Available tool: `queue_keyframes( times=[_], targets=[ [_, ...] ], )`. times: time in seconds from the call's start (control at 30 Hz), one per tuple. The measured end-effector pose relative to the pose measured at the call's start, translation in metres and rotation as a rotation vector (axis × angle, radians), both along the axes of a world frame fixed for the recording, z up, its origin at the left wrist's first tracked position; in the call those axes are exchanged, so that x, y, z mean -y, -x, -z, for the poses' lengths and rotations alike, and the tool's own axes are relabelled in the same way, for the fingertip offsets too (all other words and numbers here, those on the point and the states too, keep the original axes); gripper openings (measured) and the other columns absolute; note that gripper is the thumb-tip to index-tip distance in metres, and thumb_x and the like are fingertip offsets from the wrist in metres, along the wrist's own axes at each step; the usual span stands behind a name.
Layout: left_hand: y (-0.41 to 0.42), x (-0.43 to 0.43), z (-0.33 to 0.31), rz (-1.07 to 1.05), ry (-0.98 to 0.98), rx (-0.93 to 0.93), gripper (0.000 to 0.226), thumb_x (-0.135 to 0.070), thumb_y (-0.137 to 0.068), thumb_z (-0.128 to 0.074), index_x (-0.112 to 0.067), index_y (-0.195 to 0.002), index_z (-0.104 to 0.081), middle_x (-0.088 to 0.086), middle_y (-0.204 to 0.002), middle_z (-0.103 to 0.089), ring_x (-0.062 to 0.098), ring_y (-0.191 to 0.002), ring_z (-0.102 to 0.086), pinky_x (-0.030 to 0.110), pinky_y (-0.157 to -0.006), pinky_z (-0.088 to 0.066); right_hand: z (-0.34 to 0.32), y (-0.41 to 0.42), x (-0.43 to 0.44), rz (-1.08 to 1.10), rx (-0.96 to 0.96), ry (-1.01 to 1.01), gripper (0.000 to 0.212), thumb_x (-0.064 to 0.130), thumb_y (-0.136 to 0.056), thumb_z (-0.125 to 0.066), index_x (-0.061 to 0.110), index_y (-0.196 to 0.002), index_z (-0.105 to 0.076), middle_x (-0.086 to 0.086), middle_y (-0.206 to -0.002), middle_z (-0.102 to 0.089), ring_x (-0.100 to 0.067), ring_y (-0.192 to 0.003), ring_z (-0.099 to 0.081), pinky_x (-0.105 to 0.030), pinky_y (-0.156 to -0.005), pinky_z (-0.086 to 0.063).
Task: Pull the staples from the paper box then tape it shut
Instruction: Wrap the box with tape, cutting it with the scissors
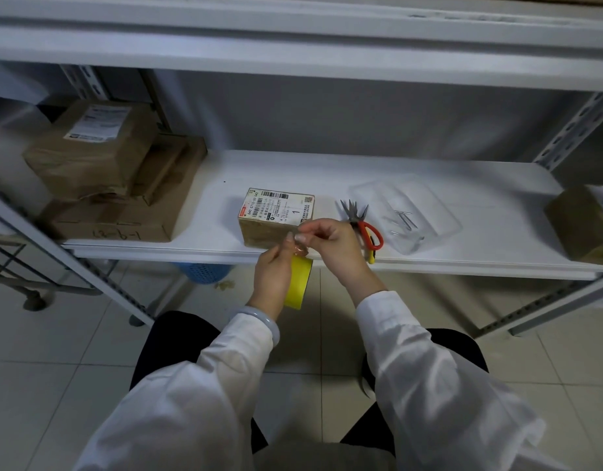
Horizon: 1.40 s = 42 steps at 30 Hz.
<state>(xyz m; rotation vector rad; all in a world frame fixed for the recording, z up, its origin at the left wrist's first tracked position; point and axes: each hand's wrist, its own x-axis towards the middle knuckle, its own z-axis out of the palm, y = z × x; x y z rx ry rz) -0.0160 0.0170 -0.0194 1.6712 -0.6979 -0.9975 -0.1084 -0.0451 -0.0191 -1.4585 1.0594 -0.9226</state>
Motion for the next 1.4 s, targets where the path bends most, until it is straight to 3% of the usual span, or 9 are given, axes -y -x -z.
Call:
queue_keyframes(
  times=[0.17, 0.3, 0.47, 0.6, 0.67, 0.87, 1.07, 1.27, 1.4],
  targets=[
    [0.002, 0.0, 0.002, -0.021, 0.033, 0.052, 0.024, -0.037, -0.096, -0.044, -0.025, -0.087, -0.062, 0.003, -0.094, -0.061, 0.017, -0.092, -0.054, 0.025, -0.083, -0.037, -0.003, -0.001, -0.002, 0.005, -0.006, -0.022, 0.018, -0.011, -0.078, -0.066, -0.004, -0.094, -0.066, -0.006, -0.072, -0.061, 0.002, -0.055, -0.059, -0.013, -0.062, -0.049],
    [0.004, 0.0, 0.005, -0.02, 0.062, 0.109, 0.034, -0.035, -0.098, -0.041, -0.017, -0.103, -0.068, 0.001, -0.098, -0.061, 0.015, -0.095, -0.053, 0.023, -0.084, -0.036, -0.006, -0.003, -0.002, -0.016, -0.046, -0.015, 0.013, -0.009, -0.081, -0.063, 0.002, -0.087, -0.066, -0.003, -0.072, -0.061, -0.014, -0.063, -0.058, -0.024, -0.07, -0.051],
    [0.007, 0.001, 0.006, 0.009, 0.079, 0.107, 0.038, -0.035, -0.099, -0.039, -0.012, -0.112, -0.066, -0.002, -0.1, -0.057, 0.011, -0.098, -0.05, 0.021, -0.086, -0.033, -0.009, -0.002, -0.004, 0.009, -0.093, -0.003, 0.01, -0.009, -0.084, -0.058, -0.011, -0.092, -0.065, -0.001, -0.074, -0.06, 0.0, -0.062, -0.059, -0.011, -0.064, -0.049],
    [0.005, 0.001, 0.01, 0.067, 0.11, 0.146, 0.028, -0.029, -0.096, -0.047, -0.01, -0.107, -0.065, 0.001, -0.1, -0.06, 0.012, -0.096, -0.052, 0.02, -0.075, -0.038, -0.008, -0.003, 0.0, 0.057, -0.258, 0.059, 0.01, 0.001, -0.084, -0.063, -0.001, -0.09, -0.071, -0.008, -0.097, -0.056, -0.016, -0.092, -0.054, -0.025, -0.087, -0.042],
    [0.003, 0.0, 0.015, 0.15, 0.127, 0.166, 0.023, -0.024, -0.092, -0.055, -0.012, -0.11, -0.063, 0.001, -0.107, -0.061, 0.013, -0.103, -0.053, 0.019, -0.082, -0.038, -0.008, -0.002, 0.004, 0.075, -0.311, 0.053, 0.009, 0.011, -0.082, -0.069, 0.008, -0.089, -0.074, -0.008, -0.103, -0.056, -0.021, -0.102, -0.055, -0.029, -0.092, -0.042],
    [-0.008, -0.003, 0.016, 0.216, -0.009, 0.165, 0.048, -0.016, -0.086, -0.063, -0.019, -0.132, -0.048, -0.004, -0.112, -0.052, 0.015, -0.107, -0.049, 0.029, -0.095, -0.04, -0.002, -0.004, 0.002, 0.067, -0.383, 0.011, 0.003, 0.019, -0.08, -0.071, 0.021, -0.078, -0.07, -0.008, -0.098, -0.067, -0.028, -0.101, -0.06, -0.05, -0.096, -0.043],
    [-0.01, -0.007, 0.016, 0.136, -0.013, -0.017, 0.016, -0.011, -0.083, -0.066, -0.021, -0.083, -0.054, 0.0, -0.083, -0.056, 0.019, -0.085, -0.052, 0.03, -0.072, -0.042, -0.005, -0.003, -0.003, 0.066, -0.238, -0.156, 0.016, 0.009, -0.086, -0.064, -0.002, -0.096, -0.069, -0.016, -0.096, -0.068, -0.016, -0.088, -0.057, -0.027, -0.083, -0.044],
    [-0.012, -0.009, 0.015, 0.139, 0.093, -0.237, 0.019, -0.002, -0.082, -0.064, -0.019, -0.082, -0.056, 0.001, -0.082, -0.059, 0.017, -0.081, -0.053, 0.029, -0.073, -0.043, -0.006, -0.002, -0.002, 0.054, -0.144, -0.172, 0.014, 0.005, -0.085, -0.065, -0.002, -0.097, -0.067, 0.005, -0.075, -0.06, -0.003, -0.069, -0.053, -0.009, -0.062, -0.043],
    [-0.016, -0.011, 0.015, 0.091, 0.125, -0.246, 0.019, -0.001, -0.081, -0.065, -0.019, -0.081, -0.058, 0.002, -0.08, -0.06, 0.017, -0.079, -0.053, 0.031, -0.074, -0.043, -0.013, -0.003, -0.001, 0.015, -0.07, -0.1, 0.019, 0.005, -0.082, -0.069, 0.006, -0.1, -0.063, 0.009, -0.084, -0.055, 0.001, -0.075, -0.048, -0.006, -0.061, -0.039]
  ],
)
